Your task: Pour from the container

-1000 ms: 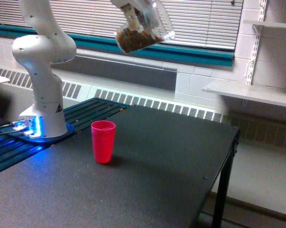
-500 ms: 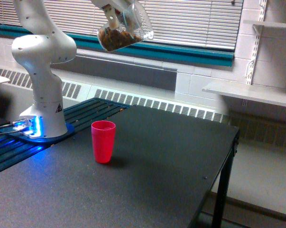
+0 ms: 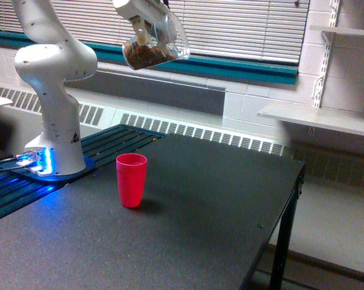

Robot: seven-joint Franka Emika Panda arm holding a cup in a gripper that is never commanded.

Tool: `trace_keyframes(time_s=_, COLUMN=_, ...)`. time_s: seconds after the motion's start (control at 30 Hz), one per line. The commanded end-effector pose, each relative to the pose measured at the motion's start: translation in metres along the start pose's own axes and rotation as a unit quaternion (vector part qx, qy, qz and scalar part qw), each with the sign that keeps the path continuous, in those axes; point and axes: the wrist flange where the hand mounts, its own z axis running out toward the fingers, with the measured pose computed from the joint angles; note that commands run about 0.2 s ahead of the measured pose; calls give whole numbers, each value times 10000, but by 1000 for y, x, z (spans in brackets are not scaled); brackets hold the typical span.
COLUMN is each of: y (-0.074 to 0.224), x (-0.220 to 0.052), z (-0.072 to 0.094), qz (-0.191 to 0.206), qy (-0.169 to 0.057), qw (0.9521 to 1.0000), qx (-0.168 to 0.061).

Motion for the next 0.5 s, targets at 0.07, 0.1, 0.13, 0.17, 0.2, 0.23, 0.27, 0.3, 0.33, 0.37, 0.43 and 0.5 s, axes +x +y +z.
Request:
trace_keyframes(time_s=0.07, y=0, x=-27, z=-18, qz=172, qy=-50, qw=9998, qx=-121)
trace_keyframes(time_s=0.1, y=1, x=-31, z=-20, qz=177, qy=-86, qw=9997, qx=-148)
trace_keyframes(time_s=0.13, y=2, x=-35, z=-21, qz=191, qy=-107, qw=9996, qx=-182)
trace_keyframes(time_s=0.17, y=2, x=-40, z=-24, qz=210, qy=-130, qw=9994, qx=-229)
trace_keyframes(time_s=0.2, y=3, x=-43, z=-26, qz=219, qy=-149, qw=9993, qx=-255)
trace_keyframes(time_s=0.23, y=4, x=-47, z=-28, qz=233, qy=-167, qw=9992, qx=-271)
trace_keyframes(time_s=0.27, y=5, x=-51, z=-31, qz=258, qy=-186, qw=9991, qx=-294)
trace_keyframes(time_s=0.3, y=6, x=-56, z=-32, qz=289, qy=-209, qw=9988, qx=-323)
trace_keyframes(time_s=0.33, y=7, x=-60, z=-35, qz=311, qy=-220, qw=9987, qx=-345)
trace_keyframes(time_s=0.37, y=8, x=-63, z=-37, qz=327, qy=-228, qw=9985, qx=-367)
trace_keyframes(time_s=0.43, y=11, x=-69, z=-43, qz=358, qy=-233, qw=9984, qx=-383)
trace_keyframes(time_s=0.5, y=13, x=-74, z=-47, qz=366, qy=-243, qw=9982, qx=-411)
